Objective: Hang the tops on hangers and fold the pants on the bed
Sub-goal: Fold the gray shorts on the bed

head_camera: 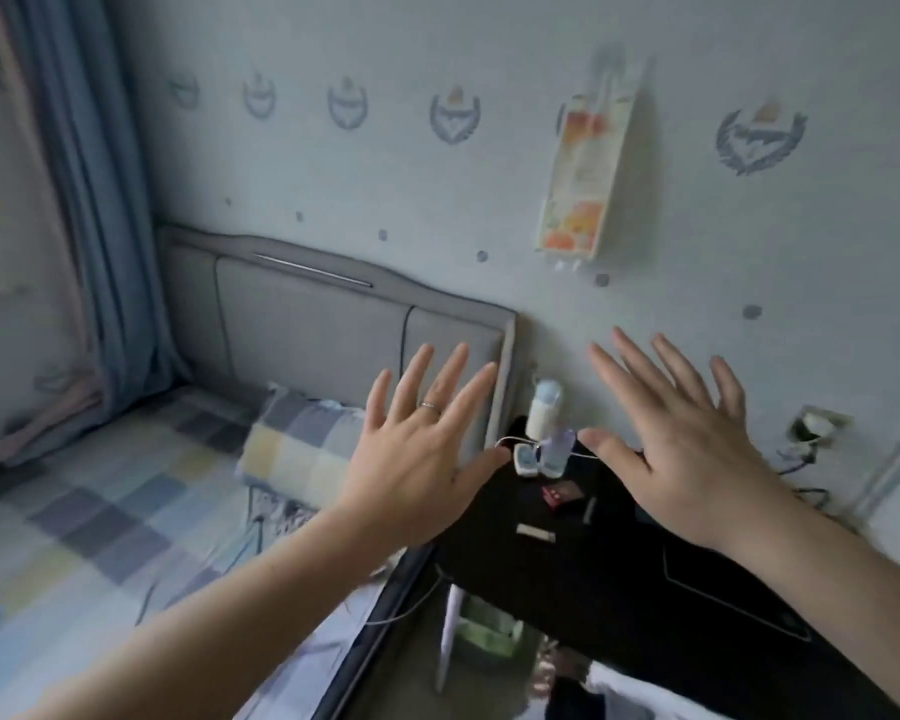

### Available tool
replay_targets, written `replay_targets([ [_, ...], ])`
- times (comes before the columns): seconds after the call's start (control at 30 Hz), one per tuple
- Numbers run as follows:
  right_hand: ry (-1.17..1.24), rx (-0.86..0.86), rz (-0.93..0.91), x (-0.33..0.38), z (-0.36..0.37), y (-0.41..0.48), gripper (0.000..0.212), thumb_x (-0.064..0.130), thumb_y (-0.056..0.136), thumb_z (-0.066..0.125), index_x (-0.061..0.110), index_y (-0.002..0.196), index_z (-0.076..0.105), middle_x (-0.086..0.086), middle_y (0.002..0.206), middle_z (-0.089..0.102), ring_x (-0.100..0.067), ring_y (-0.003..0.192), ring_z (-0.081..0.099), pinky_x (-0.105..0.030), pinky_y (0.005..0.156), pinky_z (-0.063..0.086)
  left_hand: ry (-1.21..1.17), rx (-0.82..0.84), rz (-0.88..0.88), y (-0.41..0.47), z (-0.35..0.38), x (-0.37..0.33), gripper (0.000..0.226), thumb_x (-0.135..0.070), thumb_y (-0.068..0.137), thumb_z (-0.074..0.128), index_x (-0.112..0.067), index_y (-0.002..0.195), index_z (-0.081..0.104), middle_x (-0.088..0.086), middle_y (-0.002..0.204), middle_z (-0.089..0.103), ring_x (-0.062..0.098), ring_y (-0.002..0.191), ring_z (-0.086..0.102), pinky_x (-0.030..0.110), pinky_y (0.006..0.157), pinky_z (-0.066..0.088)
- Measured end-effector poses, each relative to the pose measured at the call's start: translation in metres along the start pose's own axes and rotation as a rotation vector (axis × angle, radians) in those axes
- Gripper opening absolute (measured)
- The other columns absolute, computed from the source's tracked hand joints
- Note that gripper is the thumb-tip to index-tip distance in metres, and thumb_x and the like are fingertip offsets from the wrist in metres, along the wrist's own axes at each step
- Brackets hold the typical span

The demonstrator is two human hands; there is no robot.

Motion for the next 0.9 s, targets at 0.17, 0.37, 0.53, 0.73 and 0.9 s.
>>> replay_targets([
  [0.17, 0.110, 0.143, -0.167, 0.094, 0.087, 0.035, 0.075, 0.077, 0.090, 0.005, 0.044, 0.157, -0.003, 0.018, 0.167, -0.003, -0.014, 0.155, -0.004, -0.051, 0.121, -0.006, -0.026, 0.162, -0.295, -0.087, 0.023, 0.108, 0.075, -0.076, 0.091, 0.013, -0.045, 0.158, -0.002, -0.014, 0.169, -0.007, 0.015, 0.154, -0.018, 0.051, 0.125, -0.001],
  [0.37, 0.199, 0.329, -0.290, 0.171, 0.208, 0.080, 0.077, 0.077, 0.087, 0.004, 0.044, 0.157, -0.004, 0.019, 0.167, -0.005, -0.012, 0.154, -0.006, -0.050, 0.119, -0.009, -0.063, 0.306, -0.560, -0.162, 0.066, 0.204, 0.074, -0.080, 0.090, 0.008, -0.050, 0.155, -0.009, -0.018, 0.167, -0.010, 0.013, 0.154, -0.019, 0.049, 0.126, -0.003],
  [0.53, 0.247, 0.509, -0.307, 0.212, 0.328, 0.135, 0.072, 0.074, 0.093, 0.015, 0.045, 0.157, -0.001, 0.019, 0.167, -0.004, -0.011, 0.153, -0.004, -0.053, 0.120, -0.003, -0.093, 0.388, -0.748, -0.184, 0.122, 0.283, 0.074, -0.080, 0.091, 0.010, -0.048, 0.157, -0.002, -0.017, 0.168, -0.003, 0.015, 0.155, -0.011, 0.044, 0.123, -0.003],
  [0.73, 0.281, 0.790, -0.223, 0.242, 0.466, 0.190, 0.067, 0.067, 0.097, 0.027, 0.045, 0.157, 0.005, 0.018, 0.167, 0.004, -0.011, 0.153, 0.003, -0.051, 0.121, 0.003, -0.203, 0.548, -0.972, -0.189, 0.209, 0.367, 0.065, -0.066, 0.099, 0.032, -0.041, 0.157, 0.018, -0.012, 0.168, 0.013, 0.016, 0.156, 0.003, 0.044, 0.123, 0.011],
  [0.9, 0.275, 0.996, -0.156, 0.257, 0.586, 0.214, 0.065, 0.059, 0.099, 0.036, 0.038, 0.157, 0.017, 0.012, 0.165, 0.022, -0.015, 0.150, 0.021, -0.047, 0.118, 0.020, -0.295, 0.712, -1.091, -0.204, 0.304, 0.417, 0.061, -0.057, 0.099, 0.044, -0.033, 0.153, 0.031, -0.007, 0.162, 0.031, 0.021, 0.149, 0.025, 0.042, 0.118, 0.029],
])
Point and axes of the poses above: each hand's wrist, its own y-axis towards the middle knuckle, its own z-axis out of the palm, x = y × z, the point moved 2 cm from there along y, towards the middle knuckle
